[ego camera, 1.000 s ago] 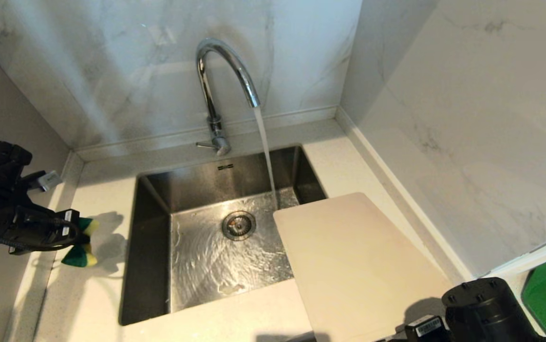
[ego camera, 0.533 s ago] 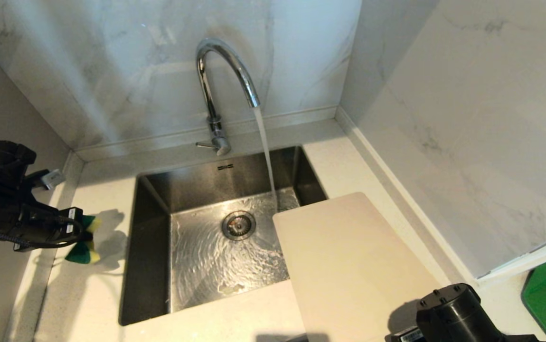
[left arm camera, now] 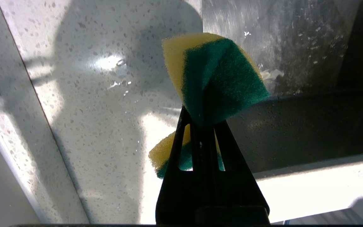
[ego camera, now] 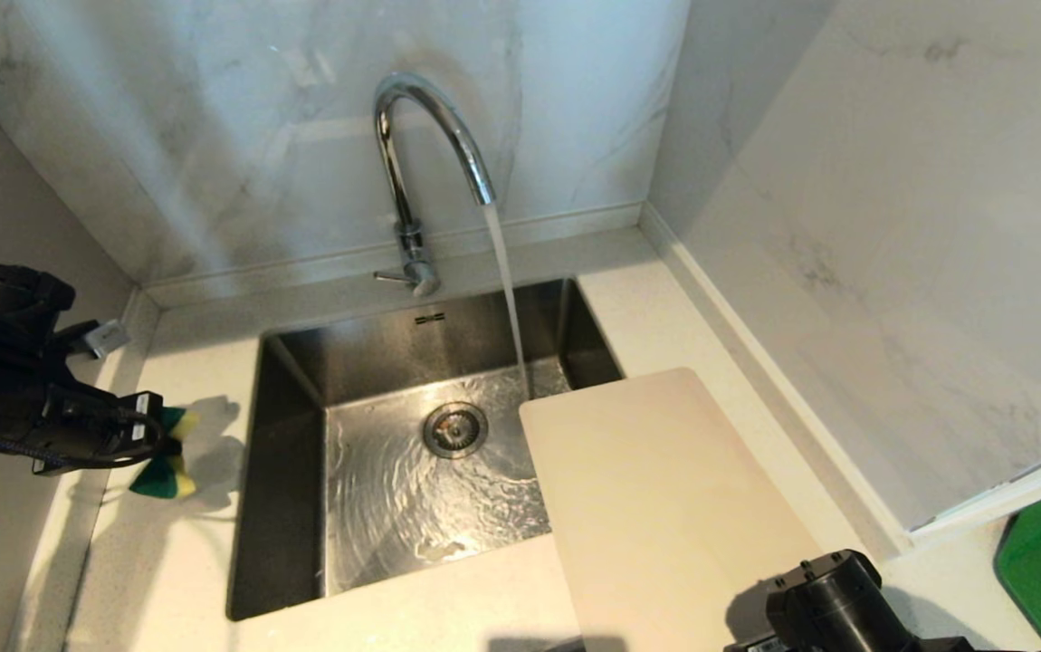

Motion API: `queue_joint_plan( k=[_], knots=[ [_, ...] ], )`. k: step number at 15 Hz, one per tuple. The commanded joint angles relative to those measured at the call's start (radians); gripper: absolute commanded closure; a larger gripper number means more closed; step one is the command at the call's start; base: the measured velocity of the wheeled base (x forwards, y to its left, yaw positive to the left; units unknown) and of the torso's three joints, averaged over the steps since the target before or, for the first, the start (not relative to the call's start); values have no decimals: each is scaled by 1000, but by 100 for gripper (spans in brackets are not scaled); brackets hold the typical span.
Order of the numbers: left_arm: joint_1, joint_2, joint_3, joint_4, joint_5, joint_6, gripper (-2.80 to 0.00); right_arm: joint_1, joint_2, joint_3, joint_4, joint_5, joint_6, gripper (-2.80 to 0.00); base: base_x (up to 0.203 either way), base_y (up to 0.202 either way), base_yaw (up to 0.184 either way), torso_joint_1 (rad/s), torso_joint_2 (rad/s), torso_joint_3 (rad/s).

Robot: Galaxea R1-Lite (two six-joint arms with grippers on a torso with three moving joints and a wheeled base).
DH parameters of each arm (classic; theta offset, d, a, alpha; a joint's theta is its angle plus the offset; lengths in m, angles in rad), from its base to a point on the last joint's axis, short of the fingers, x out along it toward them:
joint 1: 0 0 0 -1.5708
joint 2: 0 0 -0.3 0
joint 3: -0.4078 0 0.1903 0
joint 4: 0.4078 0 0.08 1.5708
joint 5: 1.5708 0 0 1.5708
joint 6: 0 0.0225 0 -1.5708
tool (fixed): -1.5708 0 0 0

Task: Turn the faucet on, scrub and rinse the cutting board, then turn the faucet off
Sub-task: Put down the cutting board

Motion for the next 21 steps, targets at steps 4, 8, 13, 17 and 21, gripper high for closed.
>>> queue_joint_plan(
  k=[4, 8, 13, 17, 21],
  knots=[
    [-1, 6, -6, 4, 5, 0, 0, -9, 113, -10, -49, 21, -12, 0, 0, 0, 0, 0, 0, 0],
    [-10, 14, -6, 2, 7, 1, 0, -18, 168, -8, -84, 23, -13, 0, 0, 0, 0, 0, 0, 0],
    [-32, 17, -18, 4, 7, -19, 0, -21, 216, -20, -105, 33, -12, 0, 0, 0, 0, 0, 0, 0],
    [-35, 18, -23, 4, 7, -20, 0, -23, 236, -30, -111, 34, -13, 0, 0, 0, 0, 0, 0, 0],
    [-35, 17, -23, 4, 7, -20, 0, -23, 258, -48, -111, 34, -12, 0, 0, 0, 0, 0, 0, 0]
  ],
)
